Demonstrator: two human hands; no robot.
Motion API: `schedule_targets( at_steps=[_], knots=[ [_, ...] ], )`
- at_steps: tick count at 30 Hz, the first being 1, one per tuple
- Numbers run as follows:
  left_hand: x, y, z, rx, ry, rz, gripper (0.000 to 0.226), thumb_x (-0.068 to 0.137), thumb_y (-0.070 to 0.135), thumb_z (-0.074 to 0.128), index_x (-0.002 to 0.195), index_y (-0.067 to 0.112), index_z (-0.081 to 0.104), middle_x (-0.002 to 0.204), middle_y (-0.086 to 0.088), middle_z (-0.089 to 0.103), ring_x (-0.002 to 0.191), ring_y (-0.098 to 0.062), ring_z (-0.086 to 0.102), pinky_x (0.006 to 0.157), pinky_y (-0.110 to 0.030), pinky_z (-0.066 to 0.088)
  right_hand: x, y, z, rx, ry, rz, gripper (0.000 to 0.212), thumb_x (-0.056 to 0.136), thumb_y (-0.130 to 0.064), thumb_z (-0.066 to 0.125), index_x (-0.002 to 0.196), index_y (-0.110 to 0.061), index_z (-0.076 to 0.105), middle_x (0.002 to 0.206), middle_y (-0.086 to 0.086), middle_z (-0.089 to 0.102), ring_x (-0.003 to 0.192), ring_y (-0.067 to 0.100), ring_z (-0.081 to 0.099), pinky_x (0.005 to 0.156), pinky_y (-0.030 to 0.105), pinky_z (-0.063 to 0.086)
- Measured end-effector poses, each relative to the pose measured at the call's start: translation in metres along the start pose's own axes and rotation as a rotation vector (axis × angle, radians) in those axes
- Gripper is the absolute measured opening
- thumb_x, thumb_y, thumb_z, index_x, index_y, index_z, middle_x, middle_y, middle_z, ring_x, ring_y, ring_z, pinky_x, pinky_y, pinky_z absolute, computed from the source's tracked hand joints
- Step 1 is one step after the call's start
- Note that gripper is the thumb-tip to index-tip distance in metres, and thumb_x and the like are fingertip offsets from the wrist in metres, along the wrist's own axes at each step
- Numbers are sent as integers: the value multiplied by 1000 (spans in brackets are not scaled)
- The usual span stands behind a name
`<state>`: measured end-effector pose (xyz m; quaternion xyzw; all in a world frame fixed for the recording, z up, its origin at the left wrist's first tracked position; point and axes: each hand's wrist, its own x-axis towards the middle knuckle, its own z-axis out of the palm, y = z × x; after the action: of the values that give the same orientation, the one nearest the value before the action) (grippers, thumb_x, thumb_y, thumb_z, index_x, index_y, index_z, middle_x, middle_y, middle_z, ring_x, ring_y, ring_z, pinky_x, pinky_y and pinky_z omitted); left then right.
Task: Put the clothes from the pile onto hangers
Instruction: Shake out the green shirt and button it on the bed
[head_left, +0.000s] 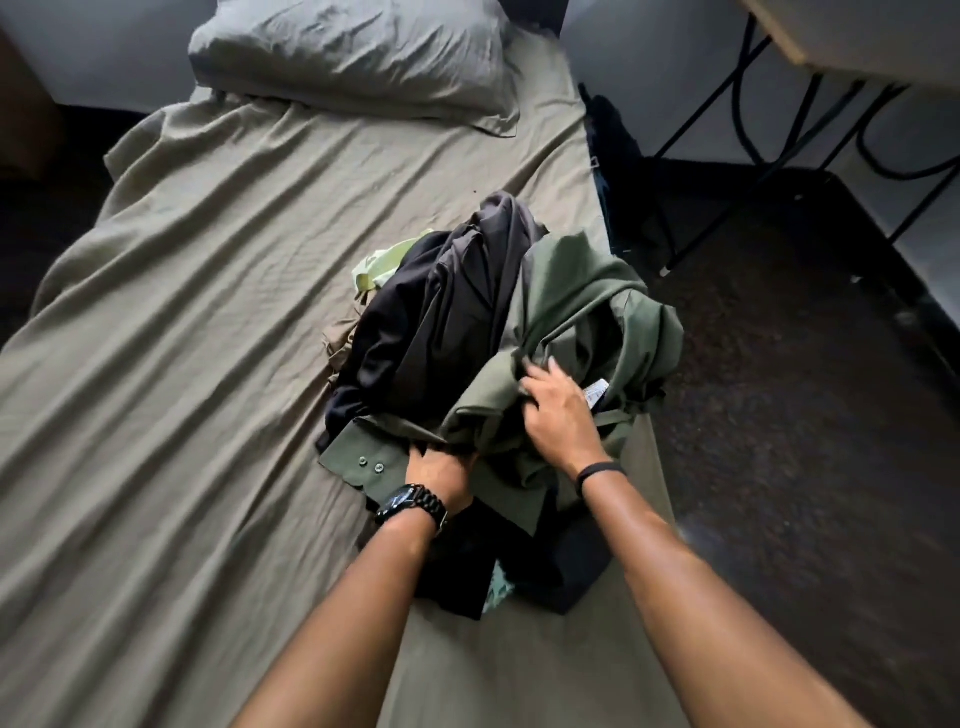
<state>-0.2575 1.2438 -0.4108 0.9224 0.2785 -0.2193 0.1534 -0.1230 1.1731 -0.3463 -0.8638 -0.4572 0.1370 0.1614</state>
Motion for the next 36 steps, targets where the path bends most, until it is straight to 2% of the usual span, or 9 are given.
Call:
schedule_targets(
  at_steps=[3,9,16,23,25,28,31,34,36],
  knots=[
    [-17,2,5,-203,-35,-65,55,86,19,51,141,18,41,143,-14,41,134,-34,35,115,-44,22,-43,-14,-4,291,25,134,41,88,-1,44,127,-5,58,137,13,54,133,30,42,111,38,30],
    [-98,21,10,-1333,172,-374,11,87,12,49,79,12,57,79,-6,59,82,-22,55,70,-35,42,-141,-59,-50,660,227,382,26,96,-10,48,112,-6,68,104,7,68,97,18,57,77,18,35],
    [-240,64,-40,-2400,-89,-405,44,91,52,52,112,14,62,101,-9,69,89,-21,66,62,-31,55,-257,-92,-82,1147,208,503,16,74,-22,55,79,-9,62,76,3,63,77,12,54,75,33,45],
    [-333,103,-47,-2039,-48,-261,39,89,-11,40,119,9,53,99,-12,66,78,-20,67,68,-28,56,-344,-96,-115,1278,-229,584,15,88,-28,58,100,-24,66,103,6,69,94,18,62,86,33,48],
    [-351,109,-50,-2051,-55,-167,52,84,-16,36,124,12,52,111,-18,66,95,-30,67,81,-36,56,-354,-93,-126,1386,-108,694,17,93,-27,52,103,-19,63,93,3,65,80,14,58,71,28,45],
    [-369,118,-45,-2004,-126,-84,69,63,-11,42,123,19,57,113,-20,64,99,-36,58,82,-41,48,-362,-84,-135,1322,103,810,50,88,-37,63,132,-19,47,125,0,55,112,14,52,95,32,42],
    [-377,124,-49,-1869,-314,3,69,53,-7,43,118,11,60,103,-19,66,92,-30,60,76,-35,49,-370,-84,-143,1569,-54,939,44,84,-30,67,121,-6,61,115,11,66,100,22,66,92,38,50],
    [-369,116,-63,-1732,-291,-32,27,70,-4,45,66,10,69,63,-3,65,64,-11,58,65,-24,44,-381,-79,-143,1568,93,1016,33,90,-9,55,121,2,59,114,23,64,93,29,66,79,35,53],
    [-350,101,-62,-1654,-260,-162,39,85,9,49,49,15,64,53,2,62,60,-11,56,65,-25,43,-389,-75,-145,1569,322,1009,33,91,3,45,123,1,53,113,24,62,97,33,63,80,36,52]
  ],
)
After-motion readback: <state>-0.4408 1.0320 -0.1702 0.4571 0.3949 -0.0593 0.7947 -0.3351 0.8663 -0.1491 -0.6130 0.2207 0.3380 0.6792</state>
